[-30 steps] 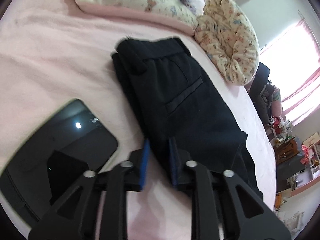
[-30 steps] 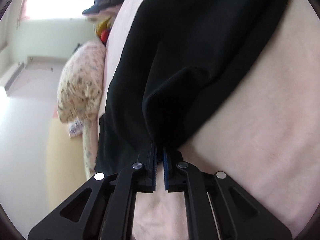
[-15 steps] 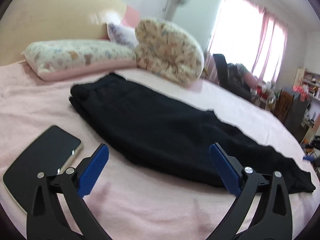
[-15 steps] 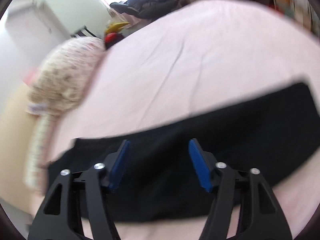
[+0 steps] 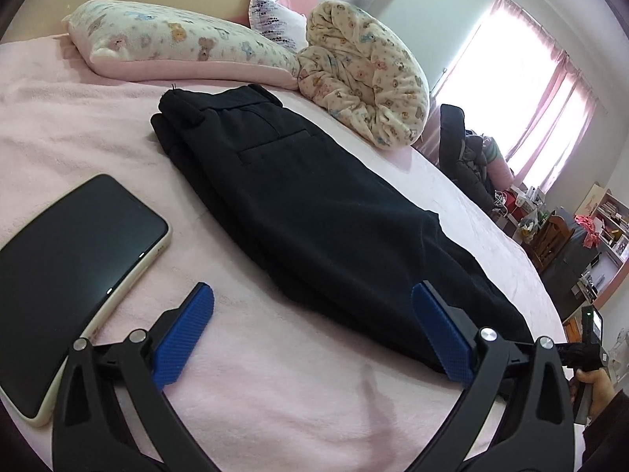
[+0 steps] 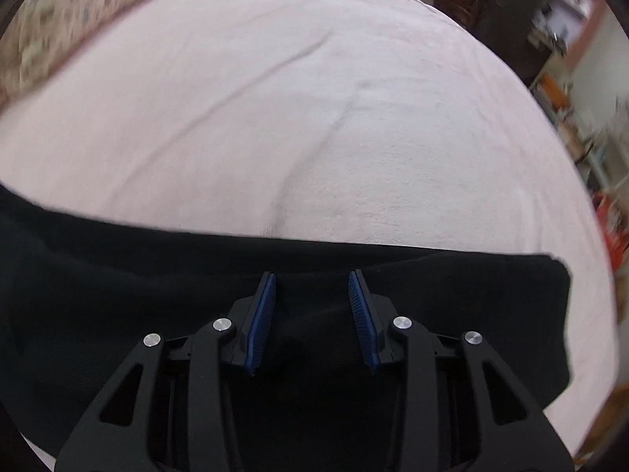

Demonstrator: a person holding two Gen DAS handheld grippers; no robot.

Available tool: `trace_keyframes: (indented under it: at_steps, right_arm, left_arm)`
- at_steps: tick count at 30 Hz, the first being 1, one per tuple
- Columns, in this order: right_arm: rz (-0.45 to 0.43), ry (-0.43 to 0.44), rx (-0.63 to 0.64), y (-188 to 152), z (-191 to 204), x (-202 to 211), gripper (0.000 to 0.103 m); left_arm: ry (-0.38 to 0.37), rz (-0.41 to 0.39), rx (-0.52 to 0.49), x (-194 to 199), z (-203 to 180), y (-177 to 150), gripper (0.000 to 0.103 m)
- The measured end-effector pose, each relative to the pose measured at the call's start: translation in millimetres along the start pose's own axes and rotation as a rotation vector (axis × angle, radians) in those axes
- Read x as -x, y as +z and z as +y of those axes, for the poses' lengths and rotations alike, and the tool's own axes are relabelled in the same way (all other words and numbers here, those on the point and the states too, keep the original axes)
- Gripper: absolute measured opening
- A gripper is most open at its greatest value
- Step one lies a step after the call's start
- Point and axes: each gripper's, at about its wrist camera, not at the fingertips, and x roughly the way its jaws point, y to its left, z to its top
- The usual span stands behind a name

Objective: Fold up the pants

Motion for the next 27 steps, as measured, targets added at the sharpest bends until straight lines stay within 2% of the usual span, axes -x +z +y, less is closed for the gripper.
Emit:
trace_keyframes:
  at_steps: [2, 3, 5, 6, 9, 11, 14, 17, 18, 20, 21, 26, 27]
  right_arm:
    - [-0.059, 0.109, -0.079, -4.5, -20.8, 18.7, 0.042]
    - [-0.112, 0.219, -0.175, -10.6, -43.6, 35.8, 0.049]
    - [-0.165, 0.356, -0.342, -28.2, -84.2, 56.7, 0.060]
    - [-0.185, 0.413, -0.437, -40.9, -111.4, 66.5, 0.060]
    - [-0.170, 0.474, -0.671, -81.7, -184.5, 78.7, 0.060]
    - [-0.136, 0.448, -0.774, -100.6, -214.7, 78.3, 0.060]
    - [-0.101, 0.338, -0.886, -137.3, -256.3, 76.4, 0.059]
    - [-0.085, 0.322, -1.028, -167.1, -288.2, 67.6, 0.057]
    - [-0.080, 0.321, -1.029, -168.4, -289.6, 64.5, 0.052]
    - [-0.072, 0.289, -1.015, -169.9, -292.7, 58.2, 0.050]
    - [-0.083, 0.289, -1.015, -173.0, -291.3, 55.8, 0.046]
    - [-0.111, 0.282, -0.990, -172.0, -281.5, 56.1, 0.042]
    - [-0.107, 0.282, -0.983, -169.0, -278.8, 52.9, 0.037]
  left_arm:
    - [-0.005, -0.002, 0.001, 1.0, -0.4, -0.6, 0.101]
    - [-0.005, 0.000, 0.001, 0.5, -0.2, -0.7, 0.101]
    - [-0.004, 0.002, 0.000, 2.3, -0.3, -2.4, 0.101]
    - [-0.006, 0.003, 0.000, 3.1, -0.2, -2.7, 0.101]
    - [-0.006, 0.002, 0.001, 3.2, -0.4, -2.8, 0.101]
    - [-0.005, 0.002, 0.001, 3.3, -0.6, -3.0, 0.101]
    - [-0.006, 0.002, 0.001, 3.7, -0.8, -3.4, 0.101]
    - [-0.004, 0.002, 0.000, 3.6, -0.6, -3.4, 0.101]
    - [-0.005, 0.002, 0.000, 3.6, -0.6, -3.3, 0.101]
    - [-0.004, 0.003, 0.000, 3.8, -0.8, -3.5, 0.101]
    - [-0.005, 0.003, 0.000, 3.9, -0.6, -3.5, 0.101]
    - [-0.002, 0.005, -0.002, 4.0, -1.8, -5.2, 0.101]
    - [-0.003, 0.005, -0.002, 4.0, -1.8, -5.1, 0.101]
